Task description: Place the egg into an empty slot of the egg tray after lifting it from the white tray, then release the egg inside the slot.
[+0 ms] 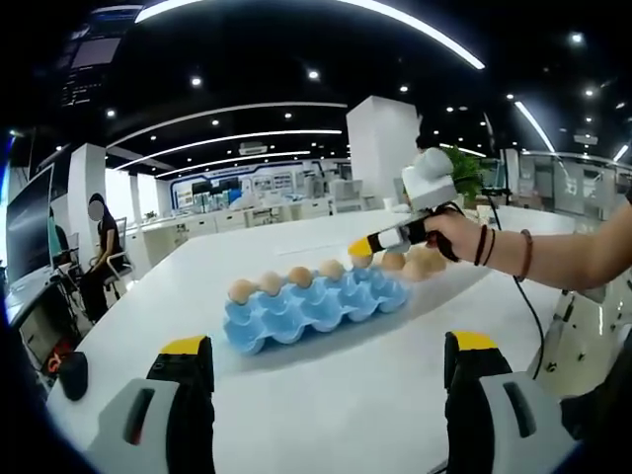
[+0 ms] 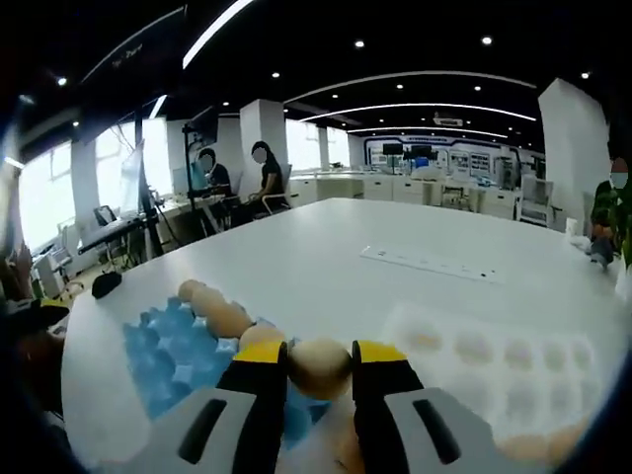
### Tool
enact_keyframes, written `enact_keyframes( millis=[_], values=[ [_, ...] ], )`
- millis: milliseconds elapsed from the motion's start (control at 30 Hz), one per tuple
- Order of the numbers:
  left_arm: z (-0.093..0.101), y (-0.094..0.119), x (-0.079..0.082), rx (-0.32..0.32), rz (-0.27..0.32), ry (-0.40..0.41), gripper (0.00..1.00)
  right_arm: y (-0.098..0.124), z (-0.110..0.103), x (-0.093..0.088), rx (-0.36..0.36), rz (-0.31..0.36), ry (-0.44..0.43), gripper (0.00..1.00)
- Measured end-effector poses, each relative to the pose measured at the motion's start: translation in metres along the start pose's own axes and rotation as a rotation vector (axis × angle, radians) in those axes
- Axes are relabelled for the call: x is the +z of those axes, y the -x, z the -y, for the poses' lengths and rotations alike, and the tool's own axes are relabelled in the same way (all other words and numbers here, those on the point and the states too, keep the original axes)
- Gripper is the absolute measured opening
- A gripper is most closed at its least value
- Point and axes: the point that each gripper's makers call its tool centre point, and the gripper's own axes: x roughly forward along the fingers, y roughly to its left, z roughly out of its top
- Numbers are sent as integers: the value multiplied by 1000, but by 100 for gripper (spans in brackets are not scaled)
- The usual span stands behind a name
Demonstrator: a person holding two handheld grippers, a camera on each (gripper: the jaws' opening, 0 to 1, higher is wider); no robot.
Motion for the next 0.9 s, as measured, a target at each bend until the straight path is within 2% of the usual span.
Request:
enact_keyframes(
  millis=[300, 400, 500, 767, 900],
  values=[
    [-2, -2, 1, 0, 5, 2, 99, -2, -4, -4, 31, -26, 30, 27],
    [0, -3, 1, -6, 4, 0, 99, -2, -7, -7, 52, -51, 94, 27],
    [1, -3, 1, -8, 7, 1, 99, -3, -9, -9, 42, -64, 128, 27],
    [-1, 1, 2, -1, 11, 4, 99, -6, -7, -14, 10, -122, 131, 27],
    [-2, 2, 3, -1, 13, 1, 99, -7, -6, -17, 3, -143, 150, 23]
  ],
)
